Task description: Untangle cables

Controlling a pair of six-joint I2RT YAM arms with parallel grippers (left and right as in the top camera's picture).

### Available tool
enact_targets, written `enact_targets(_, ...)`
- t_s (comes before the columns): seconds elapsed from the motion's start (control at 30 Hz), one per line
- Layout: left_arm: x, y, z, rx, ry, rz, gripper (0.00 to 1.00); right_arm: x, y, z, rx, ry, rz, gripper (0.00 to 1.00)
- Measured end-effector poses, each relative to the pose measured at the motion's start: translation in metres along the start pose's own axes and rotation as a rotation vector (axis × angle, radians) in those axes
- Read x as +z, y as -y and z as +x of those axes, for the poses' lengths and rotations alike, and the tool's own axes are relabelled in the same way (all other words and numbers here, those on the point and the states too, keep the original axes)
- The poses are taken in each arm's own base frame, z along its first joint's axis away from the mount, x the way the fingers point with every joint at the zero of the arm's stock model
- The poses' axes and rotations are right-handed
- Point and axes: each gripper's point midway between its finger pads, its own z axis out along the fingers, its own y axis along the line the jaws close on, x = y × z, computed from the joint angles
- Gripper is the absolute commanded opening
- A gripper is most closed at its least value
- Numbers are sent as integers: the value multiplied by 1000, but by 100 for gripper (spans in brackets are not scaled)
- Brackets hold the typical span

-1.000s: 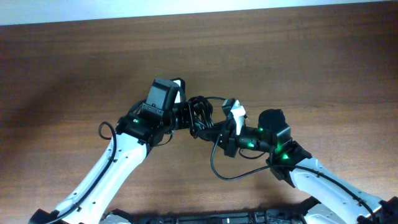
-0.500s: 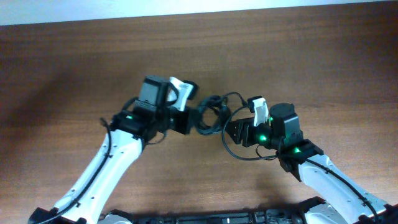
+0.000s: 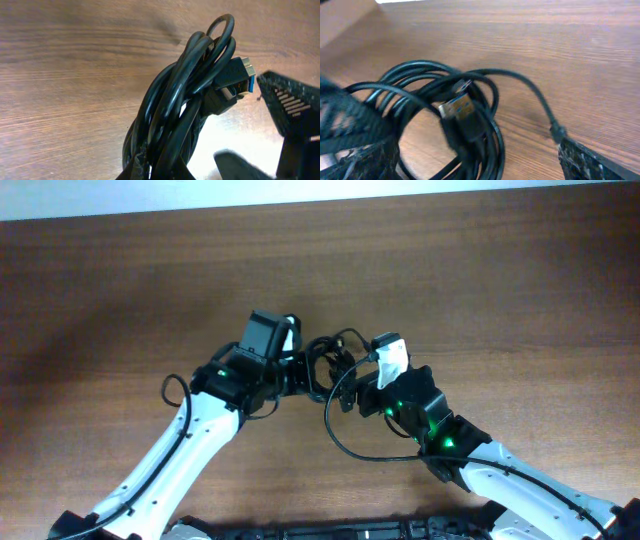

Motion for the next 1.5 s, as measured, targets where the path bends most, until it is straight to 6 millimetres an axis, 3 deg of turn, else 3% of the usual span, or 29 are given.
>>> enact_targets(0.03,1,4,3,9,-7,5,0,0,3,1,-9,-1,17,98)
enact_targets(0.07,2,11,9,17,-18,13,0,0,6,1,-18,-2,33,82)
enact_targets(0.1,4,17,14,28,-28,21,0,3,9,6,-32,-16,48,53)
enact_targets(0.13,4,19,16,32,-32,24,0,4,10,9,-31,-26,53,39)
enact_targets(0.17,5,22,18,37,-36,28,0,8,13,16,-39,-48,62,15)
enact_targets(0.2,5,25,19,45,-37,33,0,9,13,19,-41,-57,63,6)
enact_targets(0.23,5,23,18,45,-31,22,0,9,14,20,-43,-60,68,4)
enact_targets(0.43,-6,-35,4,-114,-35,-100,0,8,-11,9,31,-42,-27,4)
enact_targets(0.63,-22,-75,-15,-373,-12,-85,0,6,-29,16,99,-104,-114,5)
enact_targets(0.67,-24,-81,-17,-387,-1,-101,0,6,-25,21,97,-120,-100,8)
enact_targets(0.73,-31,-110,-27,-440,62,-199,0,5,-16,31,96,-153,-63,12)
enact_targets(0.8,-33,-115,-28,-452,78,-223,0,4,-16,35,91,-168,-69,13)
enact_targets(0.83,-33,-116,-29,-462,84,-229,0,4,-16,37,88,-175,-71,19)
enact_targets(0.87,-34,-121,-31,-474,96,-244,0,3,-12,43,87,-190,-58,47)
enact_targets(0.93,-36,-126,-33,-481,110,-258,0,3,-9,42,90,-189,-49,91)
enact_targets(0.97,-36,-123,-35,-451,108,-237,0,3,-9,42,88,-189,-48,99)
enact_targets(1.1,-30,-87,-40,-137,62,-54,0,3,-8,42,86,-188,-46,99)
enact_targets(1.2,-21,-55,-26,128,10,19,0,3,-8,42,86,-188,-46,99)
enact_targets(1.3,-11,-13,-13,302,-7,102,0,3,-8,42,92,-188,-42,87)
enact_targets(1.37,-12,17,-12,369,8,236,0,3,3,48,168,-204,24,76)
enact_targets(1.5,-30,18,-22,303,11,391,0,0,24,55,367,-202,160,71)
